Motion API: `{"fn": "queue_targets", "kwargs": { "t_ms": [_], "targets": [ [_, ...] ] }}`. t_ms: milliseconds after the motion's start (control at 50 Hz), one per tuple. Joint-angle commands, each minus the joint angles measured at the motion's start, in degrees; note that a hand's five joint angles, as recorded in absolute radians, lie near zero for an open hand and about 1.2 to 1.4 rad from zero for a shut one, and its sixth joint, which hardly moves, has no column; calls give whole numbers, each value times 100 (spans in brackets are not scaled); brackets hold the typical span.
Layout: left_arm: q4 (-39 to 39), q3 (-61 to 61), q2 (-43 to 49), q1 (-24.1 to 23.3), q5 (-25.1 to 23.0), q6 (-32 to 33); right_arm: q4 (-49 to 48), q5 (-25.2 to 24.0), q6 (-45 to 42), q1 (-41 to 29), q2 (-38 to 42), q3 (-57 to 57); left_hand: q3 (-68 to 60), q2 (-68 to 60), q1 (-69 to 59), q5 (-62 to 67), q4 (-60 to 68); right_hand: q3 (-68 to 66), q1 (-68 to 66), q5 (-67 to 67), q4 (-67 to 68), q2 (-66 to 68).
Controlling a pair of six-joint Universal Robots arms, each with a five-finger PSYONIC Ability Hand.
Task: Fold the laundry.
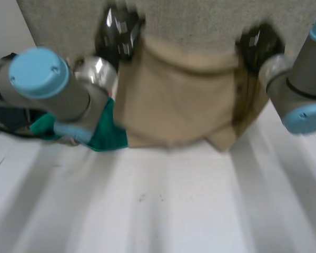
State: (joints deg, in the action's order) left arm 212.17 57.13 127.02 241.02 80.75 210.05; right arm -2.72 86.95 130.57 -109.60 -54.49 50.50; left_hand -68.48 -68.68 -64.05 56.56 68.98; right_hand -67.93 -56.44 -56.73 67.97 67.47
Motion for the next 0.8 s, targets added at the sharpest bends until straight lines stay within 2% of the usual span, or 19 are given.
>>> {"fn": "queue_targets", "kwargs": {
  "t_ms": [20,140,320,540,640,700,720,780,800],
  "targets": [
    [2109,-1072,-19,261,37,63,-3322,-266,65,-18,-281,-163,-1152,-1132,-1595,1344,1102,-1207,-2356,-1327,1203,1253],
    [1899,-599,-274,244,11,-148,-2807,-293,118,-132,-308,3,-1152,-1132,-1595,1344,1102,-1207,-2356,-1327,1203,1253],
    [1767,1466,-494,244,-24,-280,-2102,-284,118,-264,-246,1066,-1152,-1132,-1595,1344,1102,-1207,-2356,-1327,1203,1253],
    [1758,3619,-415,24,-33,-271,-1197,-223,118,-264,316,2254,-1152,-1132,-1595,1344,1102,-1207,-2356,-1327,1203,1253],
    [1548,4464,-1019,6,-15,-245,-356,-205,83,-255,-7,2885,-1152,-1132,-1595,1344,1102,-1207,-2356,-1327,1203,1253],
    [934,5026,-1836,6,-15,-201,252,-205,83,-212,-394,3176,-1152,-1132,-1595,1344,1102,-1207,-2356,-1327,1203,1253],
    [740,5132,-2013,6,-15,-201,750,-205,74,-185,-744,3412,-1152,-1132,-1595,1344,1102,-1207,-2356,-1327,1203,1253],
    [-419,5519,-2795,-20,-15,-175,1456,-222,39,-176,-1246,3773,-1152,-1132,-1595,1344,1102,-1207,-2356,-1327,1203,1253],
    [-1092,5624,-3223,-29,-15,-157,1971,-231,-5,-176,-1596,4053,-1152,-1132,-1595,1344,1102,-1207,-2356,-1327,1203,1253]
  ]
}}
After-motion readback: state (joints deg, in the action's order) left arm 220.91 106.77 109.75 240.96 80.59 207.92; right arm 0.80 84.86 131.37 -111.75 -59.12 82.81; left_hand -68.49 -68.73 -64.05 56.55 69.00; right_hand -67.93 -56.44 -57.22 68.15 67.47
